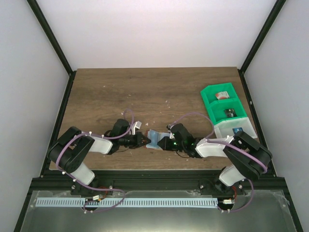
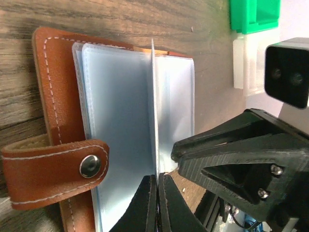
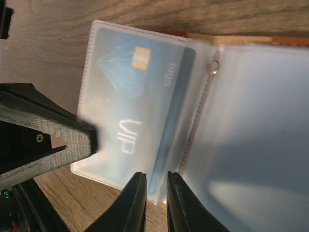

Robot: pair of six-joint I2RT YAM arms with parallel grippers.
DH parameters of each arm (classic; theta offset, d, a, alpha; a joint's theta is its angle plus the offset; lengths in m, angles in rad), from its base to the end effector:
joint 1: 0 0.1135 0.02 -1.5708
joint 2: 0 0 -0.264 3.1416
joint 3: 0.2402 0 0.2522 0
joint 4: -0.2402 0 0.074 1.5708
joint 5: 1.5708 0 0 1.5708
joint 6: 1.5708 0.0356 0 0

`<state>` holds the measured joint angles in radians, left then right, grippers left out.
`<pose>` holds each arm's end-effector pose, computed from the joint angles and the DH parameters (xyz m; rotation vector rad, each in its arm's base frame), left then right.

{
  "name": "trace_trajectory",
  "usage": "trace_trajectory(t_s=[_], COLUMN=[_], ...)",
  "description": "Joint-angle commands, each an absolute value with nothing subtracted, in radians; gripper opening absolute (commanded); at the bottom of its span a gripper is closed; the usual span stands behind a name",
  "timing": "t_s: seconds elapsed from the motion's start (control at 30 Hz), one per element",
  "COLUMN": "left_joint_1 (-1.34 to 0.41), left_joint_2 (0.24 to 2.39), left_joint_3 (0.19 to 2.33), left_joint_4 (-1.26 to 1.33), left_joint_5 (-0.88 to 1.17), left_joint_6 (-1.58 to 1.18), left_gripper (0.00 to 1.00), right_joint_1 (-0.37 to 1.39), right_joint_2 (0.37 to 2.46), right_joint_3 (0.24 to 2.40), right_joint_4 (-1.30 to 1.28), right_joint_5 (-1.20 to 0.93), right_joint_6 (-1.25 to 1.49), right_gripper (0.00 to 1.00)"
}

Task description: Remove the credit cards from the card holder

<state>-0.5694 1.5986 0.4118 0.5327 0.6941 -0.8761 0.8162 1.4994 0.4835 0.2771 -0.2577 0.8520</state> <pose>0.2026 -0.1568 0.1111 0.0585 2.5165 -1.4809 0.1724 0.1966 0.1272 -0.1007 2.5625 1.0607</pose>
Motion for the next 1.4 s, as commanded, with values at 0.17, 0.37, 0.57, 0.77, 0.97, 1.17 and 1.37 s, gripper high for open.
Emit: trace_trajectory(t_s=[0.17,0.37,0.57,0.77,0.97,1.17,1.37], left_joint_1=[-0.570,-0.571,-0.572,-0.583,-0.626,-0.657,-0.664], left_joint_2=[1.583,1.522,1.543,1.596,1.563,1.521,1.561], left_joint_3=[0.433,0.426,0.419,0.410,0.433,0.476,0.511], left_joint_4=[0.430,0.371,0.424,0.517,0.539,0.520,0.490], left_joint_5=[0.624,0.580,0.617,0.671,0.693,0.669,0.657], left_joint_6=[-0.782,-0.757,-0.777,-0.825,-0.868,-0.881,-0.878], left_gripper=[0.16,0.26,0.22,0.25,0.26,0.27,0.29], right_joint_1=[0.825,0.825,0.825,0.825,0.825,0.819,0.801], right_joint_2=[1.496,1.494,1.509,1.484,1.401,1.315,1.317], right_joint_3=[0.479,0.476,0.479,0.467,0.458,0.435,0.435], right_joint_4=[0.394,0.380,0.386,0.360,0.261,0.149,0.112], right_joint_5=[-0.282,-0.247,-0.243,-0.211,-0.123,0.003,0.018], right_joint_6=[0.889,0.897,0.900,0.891,0.860,0.827,0.798], right_gripper=[0.18,0.17,0.17,0.17,0.14,0.13,0.13])
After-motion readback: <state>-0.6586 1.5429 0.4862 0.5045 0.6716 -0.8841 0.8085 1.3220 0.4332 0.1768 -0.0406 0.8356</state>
